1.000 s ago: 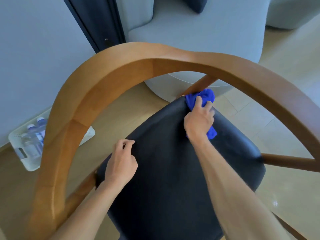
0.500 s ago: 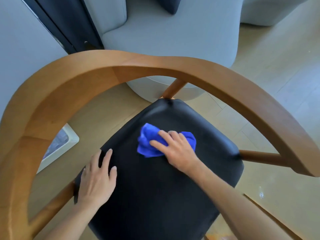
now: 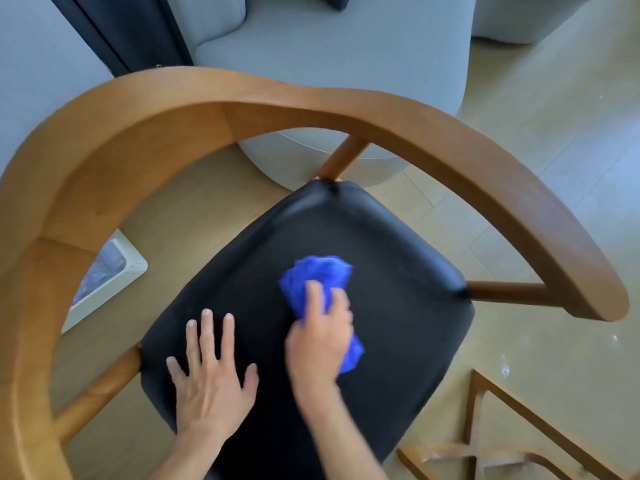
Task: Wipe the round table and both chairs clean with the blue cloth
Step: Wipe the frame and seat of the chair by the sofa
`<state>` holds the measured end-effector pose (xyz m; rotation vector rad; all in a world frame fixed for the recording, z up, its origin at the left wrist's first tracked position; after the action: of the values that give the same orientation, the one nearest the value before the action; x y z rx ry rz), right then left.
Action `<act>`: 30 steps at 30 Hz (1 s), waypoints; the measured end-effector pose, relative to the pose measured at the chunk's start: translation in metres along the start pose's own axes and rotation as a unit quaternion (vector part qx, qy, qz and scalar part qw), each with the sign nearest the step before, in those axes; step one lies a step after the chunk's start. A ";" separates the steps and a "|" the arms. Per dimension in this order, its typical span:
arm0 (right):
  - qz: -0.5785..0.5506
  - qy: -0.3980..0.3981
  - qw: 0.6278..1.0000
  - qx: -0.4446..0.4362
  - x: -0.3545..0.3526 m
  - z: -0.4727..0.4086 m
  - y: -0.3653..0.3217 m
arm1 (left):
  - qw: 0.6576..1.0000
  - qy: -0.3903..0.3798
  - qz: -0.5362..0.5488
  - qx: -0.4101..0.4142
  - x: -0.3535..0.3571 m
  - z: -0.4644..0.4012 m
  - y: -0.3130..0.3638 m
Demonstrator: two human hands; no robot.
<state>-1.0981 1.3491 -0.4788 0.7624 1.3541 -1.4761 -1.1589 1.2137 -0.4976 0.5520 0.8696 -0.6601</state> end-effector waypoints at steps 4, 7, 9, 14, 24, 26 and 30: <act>0.080 -0.111 0.956 -0.259 0.022 0.052 -0.002 | 0.998 -0.004 0.045 -0.046 0.008 0.017 -0.008; 0.152 -0.137 0.886 -0.416 0.001 0.017 0.045 | 0.998 -0.001 0.044 -0.038 0.009 0.020 -0.010; 0.182 -0.107 0.868 -0.449 -0.029 -0.023 0.083 | 0.999 -0.005 0.032 -0.035 0.006 0.018 -0.008; 0.128 -0.013 0.966 -0.225 -0.097 -0.109 0.175 | 1.000 0.002 0.012 -0.018 0.005 0.020 0.000; -0.113 -0.006 0.978 0.173 -0.077 -0.013 0.213 | 0.999 -0.029 0.025 -0.011 0.007 0.017 0.003; -0.124 -0.016 0.981 0.146 -0.065 0.041 0.212 | 0.999 -0.027 0.034 -0.011 0.007 0.016 0.002; -0.115 -0.083 0.988 0.060 -0.049 0.129 0.205 | 0.999 -0.025 0.044 -0.011 0.006 0.016 0.002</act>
<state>-0.8722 1.2506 -0.4860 0.5572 1.2659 -1.7755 -1.1464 1.2026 -0.4942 0.5483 0.8009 -0.5814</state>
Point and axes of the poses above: each hand's wrist, its own z-axis away from the middle knuckle, its own x-axis out of the palm, y = z × x, the point moved 1 cm from there along -z, towards the middle knuckle, and after that the axes turned 14 degrees about x, right-handed, at the moved point
